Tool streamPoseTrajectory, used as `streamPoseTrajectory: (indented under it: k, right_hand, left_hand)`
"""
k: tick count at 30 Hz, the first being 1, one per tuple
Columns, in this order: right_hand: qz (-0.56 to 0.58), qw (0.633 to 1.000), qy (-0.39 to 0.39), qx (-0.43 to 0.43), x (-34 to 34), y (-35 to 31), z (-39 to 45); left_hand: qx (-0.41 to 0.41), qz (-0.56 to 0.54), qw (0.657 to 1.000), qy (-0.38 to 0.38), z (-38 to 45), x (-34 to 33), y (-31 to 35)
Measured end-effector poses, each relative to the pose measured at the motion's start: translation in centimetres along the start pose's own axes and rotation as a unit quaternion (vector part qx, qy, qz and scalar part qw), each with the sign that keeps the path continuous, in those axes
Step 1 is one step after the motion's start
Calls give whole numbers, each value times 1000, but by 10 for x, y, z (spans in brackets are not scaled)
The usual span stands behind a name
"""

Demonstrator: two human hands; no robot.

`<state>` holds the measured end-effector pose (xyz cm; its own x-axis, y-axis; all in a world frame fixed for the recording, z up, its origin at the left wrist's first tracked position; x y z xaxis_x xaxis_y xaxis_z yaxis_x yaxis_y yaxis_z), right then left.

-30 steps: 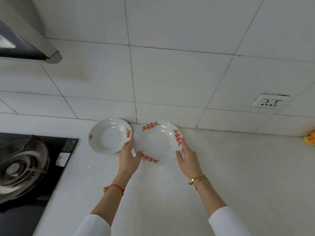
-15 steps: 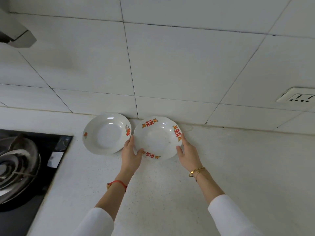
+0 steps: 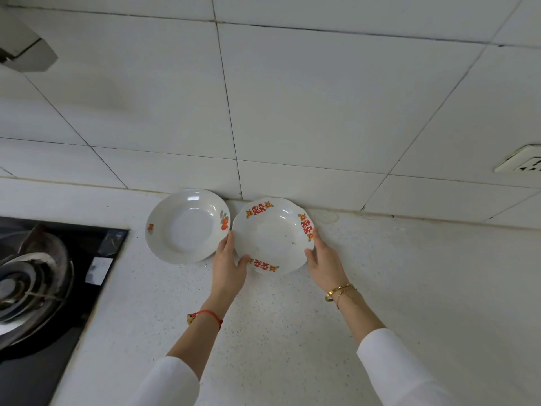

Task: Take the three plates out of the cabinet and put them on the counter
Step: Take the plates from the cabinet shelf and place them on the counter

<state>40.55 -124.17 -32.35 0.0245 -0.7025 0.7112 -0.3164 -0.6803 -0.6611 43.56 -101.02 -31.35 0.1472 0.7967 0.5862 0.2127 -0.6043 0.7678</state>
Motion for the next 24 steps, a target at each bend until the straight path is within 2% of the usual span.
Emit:
streamPoseTrajectory:
  k: [7, 13, 20, 24]
  right_hand:
    - [-23, 1000, 0, -1, 0, -1, 1]
    - [-50, 998, -29, -6, 2, -10, -4]
    - [-76, 997, 6, 1, 31, -29, -21]
    - [-84, 996, 33, 22, 54, -42, -41]
  left_hand:
    - [-15, 7, 1000, 6, -1, -4, -4]
    - [-38, 48, 998, -27, -7, -1, 4]
    - [-78, 110, 991, -13, -25, 28, 17]
    - [-139, 155, 978, 8, -39, 56, 36]
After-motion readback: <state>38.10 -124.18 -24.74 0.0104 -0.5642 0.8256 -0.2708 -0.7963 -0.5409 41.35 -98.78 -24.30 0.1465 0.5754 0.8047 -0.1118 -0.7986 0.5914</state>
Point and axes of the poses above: each hand's wrist, its own z-axis towards the middle knuckle, its own x-axis out of the back of the hand, y = z × x, the point moved 8 cm from there along z, towards the middle knuckle
